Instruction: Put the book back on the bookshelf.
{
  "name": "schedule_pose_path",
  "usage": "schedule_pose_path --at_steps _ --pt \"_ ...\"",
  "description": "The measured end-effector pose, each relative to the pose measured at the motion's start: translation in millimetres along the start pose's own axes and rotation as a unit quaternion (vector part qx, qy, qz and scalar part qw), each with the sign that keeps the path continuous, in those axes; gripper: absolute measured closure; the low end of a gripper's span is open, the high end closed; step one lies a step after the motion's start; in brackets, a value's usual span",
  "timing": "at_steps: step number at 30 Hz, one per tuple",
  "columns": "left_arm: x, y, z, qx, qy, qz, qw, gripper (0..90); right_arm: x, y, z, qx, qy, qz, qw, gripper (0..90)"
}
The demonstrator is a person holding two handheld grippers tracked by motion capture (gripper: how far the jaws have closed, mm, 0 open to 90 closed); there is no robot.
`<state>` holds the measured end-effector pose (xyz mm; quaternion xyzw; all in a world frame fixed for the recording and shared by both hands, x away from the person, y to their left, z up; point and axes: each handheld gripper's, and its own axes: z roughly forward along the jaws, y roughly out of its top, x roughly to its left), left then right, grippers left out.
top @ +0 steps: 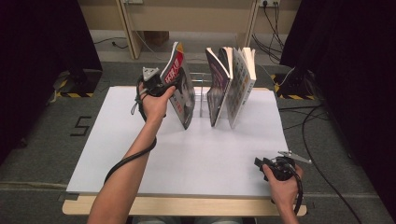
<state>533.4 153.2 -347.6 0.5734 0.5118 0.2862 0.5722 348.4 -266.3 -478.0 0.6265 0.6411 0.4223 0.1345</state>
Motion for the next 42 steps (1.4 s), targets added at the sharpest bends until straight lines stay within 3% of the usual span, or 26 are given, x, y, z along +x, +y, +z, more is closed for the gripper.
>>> schedule_pose_path --at_steps 42 --pt "4.3 -13.9 -48.0 0.020 -0.021 0.029 0.9992 31.2 6.8 -1.1 -4.2 -0.003 -0.009 -0.007 0.9999 57.4"
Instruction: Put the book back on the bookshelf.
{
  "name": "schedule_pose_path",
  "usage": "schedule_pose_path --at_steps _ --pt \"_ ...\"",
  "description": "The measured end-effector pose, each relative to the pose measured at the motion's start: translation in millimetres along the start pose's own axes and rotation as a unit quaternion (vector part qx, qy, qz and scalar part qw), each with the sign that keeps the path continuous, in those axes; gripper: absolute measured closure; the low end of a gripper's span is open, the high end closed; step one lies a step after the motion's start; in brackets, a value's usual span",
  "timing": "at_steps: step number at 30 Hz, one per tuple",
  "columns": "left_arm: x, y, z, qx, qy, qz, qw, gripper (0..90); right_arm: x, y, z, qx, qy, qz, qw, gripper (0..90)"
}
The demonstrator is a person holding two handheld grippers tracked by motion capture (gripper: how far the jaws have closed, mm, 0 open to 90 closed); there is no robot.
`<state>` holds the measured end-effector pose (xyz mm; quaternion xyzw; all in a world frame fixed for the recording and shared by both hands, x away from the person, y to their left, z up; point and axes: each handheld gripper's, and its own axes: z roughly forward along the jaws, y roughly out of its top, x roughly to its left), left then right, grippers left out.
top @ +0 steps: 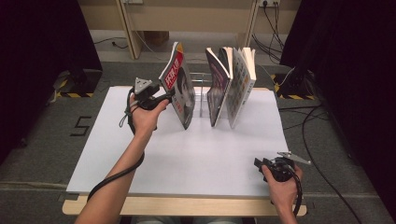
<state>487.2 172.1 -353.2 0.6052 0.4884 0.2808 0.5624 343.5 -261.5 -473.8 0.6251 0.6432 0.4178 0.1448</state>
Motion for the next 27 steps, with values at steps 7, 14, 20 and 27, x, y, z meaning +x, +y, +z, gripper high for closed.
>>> schedule_pose_path --at_steps 7,14,20,27 --pt "1.5 -4.3 -5.1 0.006 -0.003 0.003 1.0000 30.9 -0.3 0.0 0.2 -0.001 0.000 0.000 1.0000 57.4" --pt "4.2 -7.0 -12.5 0.009 -0.006 0.007 0.9999 30.6 -0.3 -0.1 -0.3 -0.001 -0.001 0.000 1.0000 57.4" --pt "7.9 -11.7 -19.4 0.014 -0.008 0.008 0.9998 30.4 0.5 -0.1 0.1 0.000 -0.003 -0.003 1.0000 57.4" --pt "11.8 -16.4 -27.8 0.017 -0.008 0.012 0.9997 30.3 0.1 -0.2 -0.2 -0.001 -0.003 -0.005 1.0000 57.4"
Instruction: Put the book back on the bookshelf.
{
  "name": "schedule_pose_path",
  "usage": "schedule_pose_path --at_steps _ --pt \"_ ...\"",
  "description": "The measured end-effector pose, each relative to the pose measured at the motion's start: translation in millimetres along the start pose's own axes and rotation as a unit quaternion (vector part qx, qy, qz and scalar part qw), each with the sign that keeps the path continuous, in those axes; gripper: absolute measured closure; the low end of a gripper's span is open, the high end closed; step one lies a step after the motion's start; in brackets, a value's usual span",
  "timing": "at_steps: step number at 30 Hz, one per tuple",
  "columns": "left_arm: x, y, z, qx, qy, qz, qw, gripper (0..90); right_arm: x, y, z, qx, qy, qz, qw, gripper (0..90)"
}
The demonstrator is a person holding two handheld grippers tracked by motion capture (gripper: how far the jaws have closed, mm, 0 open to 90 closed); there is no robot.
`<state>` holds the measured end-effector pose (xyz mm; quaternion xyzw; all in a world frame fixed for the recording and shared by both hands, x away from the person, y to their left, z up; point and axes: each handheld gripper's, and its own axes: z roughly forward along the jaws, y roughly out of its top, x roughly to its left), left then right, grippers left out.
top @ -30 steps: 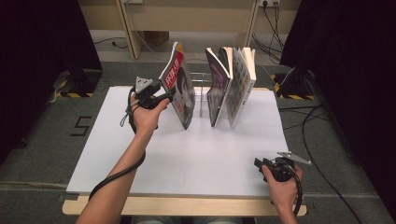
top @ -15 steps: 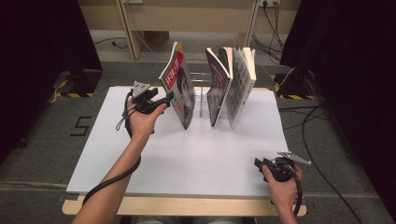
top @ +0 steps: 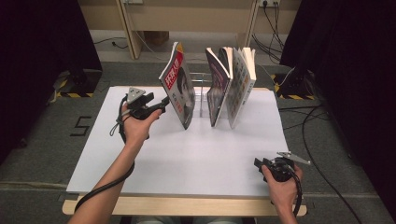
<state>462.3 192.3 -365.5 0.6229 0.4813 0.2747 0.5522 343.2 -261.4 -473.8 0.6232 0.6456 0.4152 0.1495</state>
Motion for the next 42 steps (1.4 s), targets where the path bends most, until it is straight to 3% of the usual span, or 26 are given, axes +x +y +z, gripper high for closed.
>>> schedule_pose_path --at_steps 42 --pt "23.9 -42.8 -59.7 0.019 0.001 0.009 0.9998 30.0 2.3 -0.4 0.4 0.001 -0.001 0.002 1.0000 57.4"
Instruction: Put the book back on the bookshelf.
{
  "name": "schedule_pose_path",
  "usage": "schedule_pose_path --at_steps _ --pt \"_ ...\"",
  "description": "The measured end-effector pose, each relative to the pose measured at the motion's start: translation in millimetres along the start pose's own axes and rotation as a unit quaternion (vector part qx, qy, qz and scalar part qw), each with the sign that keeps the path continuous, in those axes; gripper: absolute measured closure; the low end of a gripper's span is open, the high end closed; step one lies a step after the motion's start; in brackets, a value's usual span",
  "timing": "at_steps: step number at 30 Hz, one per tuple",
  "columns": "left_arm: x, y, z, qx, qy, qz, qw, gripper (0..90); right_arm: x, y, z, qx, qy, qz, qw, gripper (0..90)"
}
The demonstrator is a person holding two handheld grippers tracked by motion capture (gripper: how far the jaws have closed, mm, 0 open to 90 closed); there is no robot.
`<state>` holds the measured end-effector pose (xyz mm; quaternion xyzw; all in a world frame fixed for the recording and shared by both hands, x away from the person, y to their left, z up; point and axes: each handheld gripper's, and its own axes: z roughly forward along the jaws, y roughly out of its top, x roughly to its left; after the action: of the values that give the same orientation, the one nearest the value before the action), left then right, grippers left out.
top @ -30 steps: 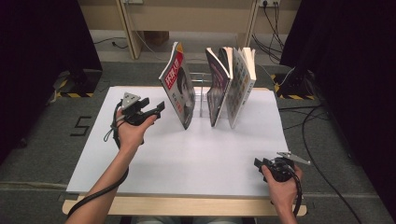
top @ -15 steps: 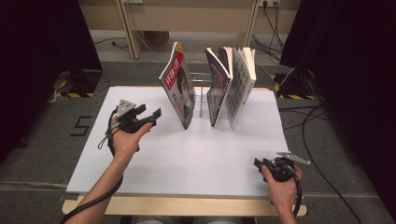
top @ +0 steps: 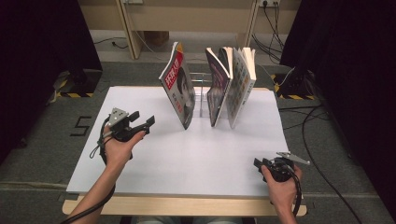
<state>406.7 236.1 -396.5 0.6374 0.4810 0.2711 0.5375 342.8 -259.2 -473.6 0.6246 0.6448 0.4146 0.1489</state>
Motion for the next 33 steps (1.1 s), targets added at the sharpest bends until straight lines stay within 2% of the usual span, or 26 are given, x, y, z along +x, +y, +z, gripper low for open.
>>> schedule_pose_path --at_steps 8,11,16,19,33 --pt "6.9 -13.9 -12.7 0.008 0.003 0.000 1.0000 29.9 0.9 -0.4 0.1 0.002 0.001 0.001 1.0000 57.4" --pt "10.4 -20.3 -17.8 0.010 0.006 -0.001 0.9999 29.9 0.5 -0.1 0.0 0.001 -0.001 -0.005 1.0000 57.4" --pt "16.0 -31.6 -25.8 0.015 0.011 -0.005 0.9998 29.8 1.3 -0.6 0.3 0.003 0.000 0.000 1.0000 57.4" --pt "18.4 -38.1 -30.1 0.019 0.012 -0.006 0.9997 29.8 1.0 -0.3 0.5 0.002 -0.002 -0.007 1.0000 57.4" --pt "29.8 -60.3 -46.0 0.031 0.025 -0.010 0.9992 29.8 1.9 -0.7 0.3 0.003 -0.001 -0.006 1.0000 57.4"
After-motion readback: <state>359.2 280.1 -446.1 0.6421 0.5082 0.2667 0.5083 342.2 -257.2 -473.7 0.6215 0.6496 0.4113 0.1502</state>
